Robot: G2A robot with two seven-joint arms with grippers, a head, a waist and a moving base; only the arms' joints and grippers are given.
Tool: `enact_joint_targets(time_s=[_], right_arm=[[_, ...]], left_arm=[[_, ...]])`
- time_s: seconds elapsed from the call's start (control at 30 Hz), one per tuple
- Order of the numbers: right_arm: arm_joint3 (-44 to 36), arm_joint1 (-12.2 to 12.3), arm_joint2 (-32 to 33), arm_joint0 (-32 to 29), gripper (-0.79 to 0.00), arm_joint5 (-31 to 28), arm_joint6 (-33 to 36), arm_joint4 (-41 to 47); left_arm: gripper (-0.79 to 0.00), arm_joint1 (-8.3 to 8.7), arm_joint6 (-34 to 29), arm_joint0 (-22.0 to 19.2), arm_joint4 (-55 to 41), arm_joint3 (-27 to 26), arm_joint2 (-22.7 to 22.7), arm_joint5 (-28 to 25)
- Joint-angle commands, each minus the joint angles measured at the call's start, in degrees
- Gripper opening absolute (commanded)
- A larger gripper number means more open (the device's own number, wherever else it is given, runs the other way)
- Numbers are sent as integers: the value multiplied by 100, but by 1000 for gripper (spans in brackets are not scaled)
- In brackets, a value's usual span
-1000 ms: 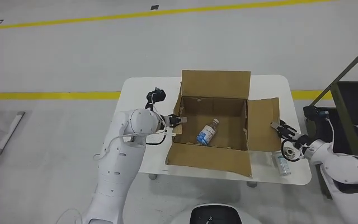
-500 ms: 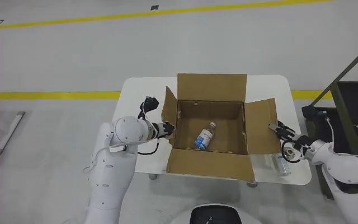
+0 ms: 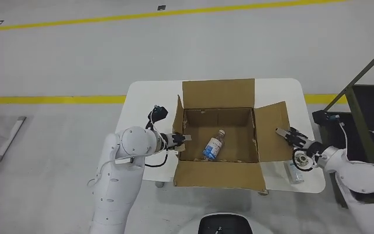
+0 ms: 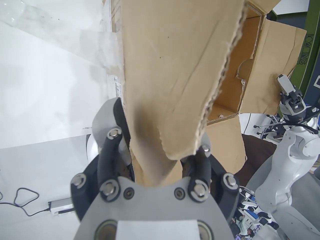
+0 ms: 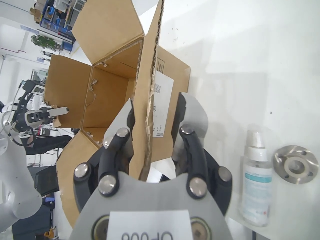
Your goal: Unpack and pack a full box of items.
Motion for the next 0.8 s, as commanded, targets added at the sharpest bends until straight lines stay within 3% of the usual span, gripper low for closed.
enact_joint_targets(time_s=[0.0, 0.1, 0.2, 0.3, 0.4, 0.77], right_arm=[[-150, 14, 82, -103, 0, 120, -206, -357], [-446, 32, 176, -326, 0, 318, -403, -856], [-833, 72, 224, -602, 0, 623, -438, -1941], [-1176, 107, 168, -886, 0, 972, -225, -3029], [-1385, 139, 44, -1086, 0, 943, 59, -3858], [-1385, 139, 44, -1086, 0, 943, 59, -3858]], left_arm=[[0, -2, 188, 1, -72, -87, 3, -1], [0, 12, 323, 17, 53, -215, 87, -77], [0, 23, 452, 11, 237, -330, 166, -63], [0, 25, 571, 43, 339, -431, 222, 98], [0, 28, 577, 41, 405, -444, 244, 112], [0, 28, 577, 41, 405, -444, 244, 112]])
